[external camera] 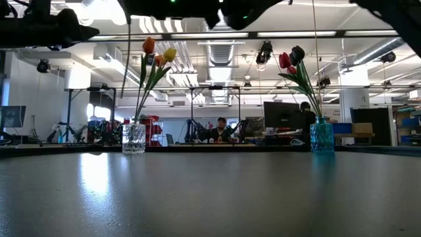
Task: Sort flowers into vase by color
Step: Put the yellow tulip into the transparent vase
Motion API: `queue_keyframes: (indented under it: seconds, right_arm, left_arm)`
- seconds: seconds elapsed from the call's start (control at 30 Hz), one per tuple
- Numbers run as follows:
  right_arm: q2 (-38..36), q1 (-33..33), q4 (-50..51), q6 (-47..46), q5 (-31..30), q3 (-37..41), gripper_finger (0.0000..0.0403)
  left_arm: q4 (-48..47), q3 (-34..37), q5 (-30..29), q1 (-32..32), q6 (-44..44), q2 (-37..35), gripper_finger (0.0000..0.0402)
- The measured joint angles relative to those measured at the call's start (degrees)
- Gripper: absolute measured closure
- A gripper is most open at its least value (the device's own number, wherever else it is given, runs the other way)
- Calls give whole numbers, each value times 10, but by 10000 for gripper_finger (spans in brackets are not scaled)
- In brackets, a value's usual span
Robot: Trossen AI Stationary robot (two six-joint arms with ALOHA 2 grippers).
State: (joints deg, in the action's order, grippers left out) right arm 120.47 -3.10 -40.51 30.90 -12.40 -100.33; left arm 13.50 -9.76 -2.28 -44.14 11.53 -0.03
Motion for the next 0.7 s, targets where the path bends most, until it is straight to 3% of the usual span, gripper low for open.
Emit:
queue_keyframes:
  seconds: [0.37, 0.47, 0.7]
  right_arm:
    - [143, -23, 113, 78, -10, -280, 390]
    - [172, -38, 147, 82, -9, -344, 390]
    - [177, -85, 170, 49, 34, -340, 390]
  left_arm:
    - [-3, 0, -5, 0, 0, 0, 324]
    - [-3, 0, -30, 0, 0, 0, 324]
    - [-4, 0, -63, 0, -5, 1, 324]
